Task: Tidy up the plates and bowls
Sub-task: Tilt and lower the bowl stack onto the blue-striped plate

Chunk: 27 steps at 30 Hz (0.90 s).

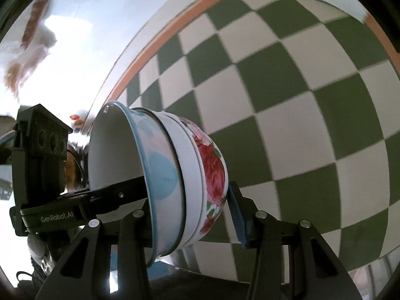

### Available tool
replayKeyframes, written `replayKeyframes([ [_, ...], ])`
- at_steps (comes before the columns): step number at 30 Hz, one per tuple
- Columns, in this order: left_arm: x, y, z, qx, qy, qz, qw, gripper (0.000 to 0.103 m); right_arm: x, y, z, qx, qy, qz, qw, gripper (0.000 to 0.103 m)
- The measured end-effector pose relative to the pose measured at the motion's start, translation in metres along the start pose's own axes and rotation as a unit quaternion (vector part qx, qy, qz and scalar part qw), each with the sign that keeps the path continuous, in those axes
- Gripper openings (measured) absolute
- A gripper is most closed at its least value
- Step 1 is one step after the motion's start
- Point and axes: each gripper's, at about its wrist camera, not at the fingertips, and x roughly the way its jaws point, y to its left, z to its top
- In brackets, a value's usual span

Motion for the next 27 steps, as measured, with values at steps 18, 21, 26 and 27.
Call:
replayKeyframes([
  [18, -0.070, 0.106, -0.055, -0.101, -0.062, 0.006, 0.9929, 0.045, 0.064, 0.115, -0.034, -0.102, 0.063, 0.015, 0.993, 0.046],
  [21, -0.072, 0.122, -0.062, -0.117, -0.065, 0.005, 0.9910, 0.045, 0.077, 0.125, -0.041, -0.113, 0.075, 0.014, 0.991, 0.046],
  [26, -0.068, 0.143, -0.072, -0.138, -0.063, 0.002, 0.9884, 0.045, 0.101, 0.133, -0.048, -0.122, 0.094, 0.006, 0.988, 0.046],
  [27, -0.066, 0.146, -0.073, -0.141, -0.062, 0.001, 0.9880, 0.046, 0.102, 0.133, -0.050, -0.123, 0.096, 0.004, 0.988, 0.046],
])
